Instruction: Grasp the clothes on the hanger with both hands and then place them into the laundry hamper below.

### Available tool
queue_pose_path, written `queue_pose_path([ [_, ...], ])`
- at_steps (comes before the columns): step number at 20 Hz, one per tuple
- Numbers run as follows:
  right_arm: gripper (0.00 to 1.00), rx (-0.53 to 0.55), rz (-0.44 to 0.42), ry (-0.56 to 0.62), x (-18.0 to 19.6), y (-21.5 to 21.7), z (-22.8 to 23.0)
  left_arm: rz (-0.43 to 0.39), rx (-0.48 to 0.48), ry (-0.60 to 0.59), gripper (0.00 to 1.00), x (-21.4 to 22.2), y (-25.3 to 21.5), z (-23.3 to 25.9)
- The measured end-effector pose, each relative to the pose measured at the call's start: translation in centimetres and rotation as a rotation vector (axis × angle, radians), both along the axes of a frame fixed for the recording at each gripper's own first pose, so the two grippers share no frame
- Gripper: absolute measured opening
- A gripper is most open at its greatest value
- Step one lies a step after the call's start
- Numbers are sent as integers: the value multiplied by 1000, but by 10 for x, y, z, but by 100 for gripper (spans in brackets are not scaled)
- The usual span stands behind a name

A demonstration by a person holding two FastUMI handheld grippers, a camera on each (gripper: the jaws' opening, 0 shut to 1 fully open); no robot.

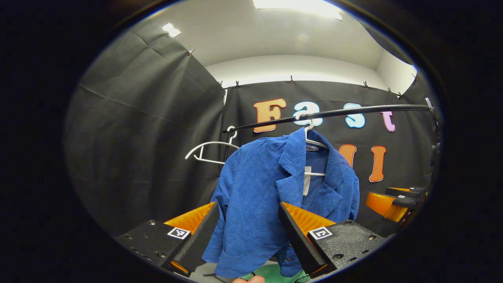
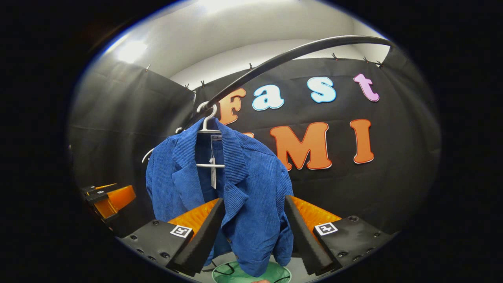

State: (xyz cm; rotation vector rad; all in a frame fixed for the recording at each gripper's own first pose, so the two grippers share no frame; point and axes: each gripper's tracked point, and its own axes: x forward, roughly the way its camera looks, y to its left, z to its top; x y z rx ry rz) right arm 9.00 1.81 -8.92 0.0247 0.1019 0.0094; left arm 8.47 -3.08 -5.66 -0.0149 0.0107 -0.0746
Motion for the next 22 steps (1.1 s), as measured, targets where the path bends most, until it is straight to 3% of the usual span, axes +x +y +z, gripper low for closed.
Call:
queue_pose_path([
  [6,94,12,16,12,60,26,-15,60,1,14,91,-1,26,-2],
  [7,94,22,9,19,71,29,-20,66,0,18,94,0,30,-4],
  [9,98,47,-20,34,96,37,-30,78,-3,27,91,1,38,-4],
  [10,94,61,-29,44,108,43,-37,85,-2,26,94,3,44,-5],
  [11,94,71,-39,57,117,47,-45,92,3,24,91,4,48,-4],
  [12,98,73,-53,71,127,51,-53,97,7,21,91,5,52,-3],
  [13,94,64,-64,78,135,55,-58,99,11,16,95,6,55,-1],
  [16,94,16,-126,61,157,54,-66,99,21,3,94,6,61,2],
  [17,100,15,-155,60,161,51,-68,101,27,1,95,6,64,2],
  [18,94,15,-182,62,163,47,-71,102,33,-2,92,8,66,2],
  [19,100,13,-203,63,168,44,-73,102,37,-3,91,9,69,3],
  [22,97,19,-234,79,172,29,-85,92,32,0,92,13,70,1],
])
